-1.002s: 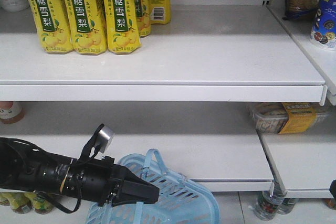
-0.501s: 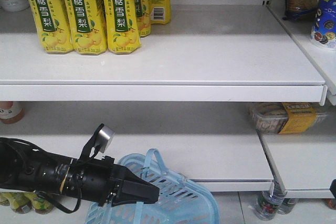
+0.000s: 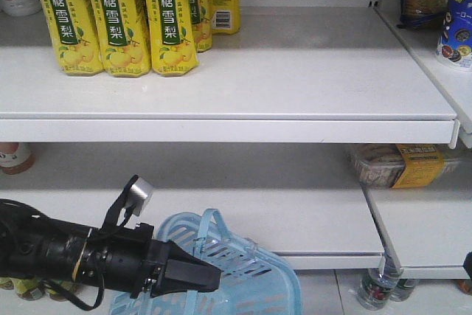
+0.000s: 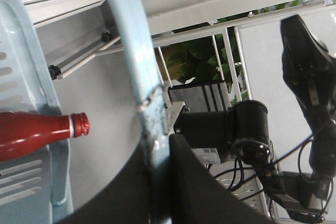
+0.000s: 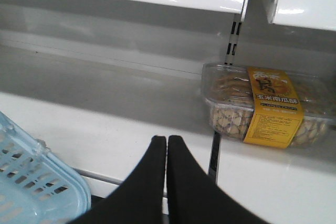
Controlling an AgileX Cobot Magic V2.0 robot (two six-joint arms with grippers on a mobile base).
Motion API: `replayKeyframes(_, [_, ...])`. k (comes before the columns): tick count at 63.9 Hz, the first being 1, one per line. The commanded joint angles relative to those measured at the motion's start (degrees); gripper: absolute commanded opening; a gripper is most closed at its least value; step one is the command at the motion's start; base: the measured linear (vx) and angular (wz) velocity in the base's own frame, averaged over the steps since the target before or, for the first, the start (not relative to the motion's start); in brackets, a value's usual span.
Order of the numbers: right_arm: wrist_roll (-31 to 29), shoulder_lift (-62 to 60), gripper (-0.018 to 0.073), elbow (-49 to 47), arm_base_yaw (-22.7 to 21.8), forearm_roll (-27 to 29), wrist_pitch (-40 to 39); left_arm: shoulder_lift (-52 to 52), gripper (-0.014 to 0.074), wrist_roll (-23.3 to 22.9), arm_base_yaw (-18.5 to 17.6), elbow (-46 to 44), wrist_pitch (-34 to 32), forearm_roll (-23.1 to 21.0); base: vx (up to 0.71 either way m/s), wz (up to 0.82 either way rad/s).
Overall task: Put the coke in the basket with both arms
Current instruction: 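Swing the basket with the left gripper toward the robot's left side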
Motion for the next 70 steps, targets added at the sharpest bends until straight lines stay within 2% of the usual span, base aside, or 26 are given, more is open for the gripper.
replayKeyframes(1, [-0.09, 0.63, -0.0010, -1.58, -0.20, -0.41, -4.14, -6.87, -0.0006, 2.06, -1.06, 0.85, -6.32, -6.20, 0.00, 0.00])
replayKeyframes(9, [-0.09, 0.63, -0.0010, -1.58, -0.20, -0.41, -4.14, -13.43, -0.0006, 2.00, -2.20, 3.71, -1.74, -6.90, 0.00, 0.00])
replayKeyframes(25, [-0.09, 0.63, -0.0010, -1.58, -0.20, -0.41, -4.14, -25.75, -0.0006, 2.07, -4.72, 8.55, 3.02, -12.66, 0.00, 0.00])
replayKeyframes(44, [-0.09, 0.63, -0.0010, -1.58, -0.20, -0.41, -4.14, -44.40, -0.0006, 2.07, -4.78, 19.04, 9.94, -18.55, 0.00, 0.00])
replayKeyframes(58, [-0.09, 0.63, -0.0010, -1.58, -0.20, -0.41, -4.14, -55.31, -0.0006, 2.07, -4.78, 21.72, 11.63, -15.18, 0.00, 0.00])
replayKeyframes(70, [-0.09, 0.63, -0.0010, -1.58, -0.20, -0.41, -4.14, -58.40, -0.0006, 2.07, -4.78, 21.72, 13.67, -14.17, 0.00, 0.00])
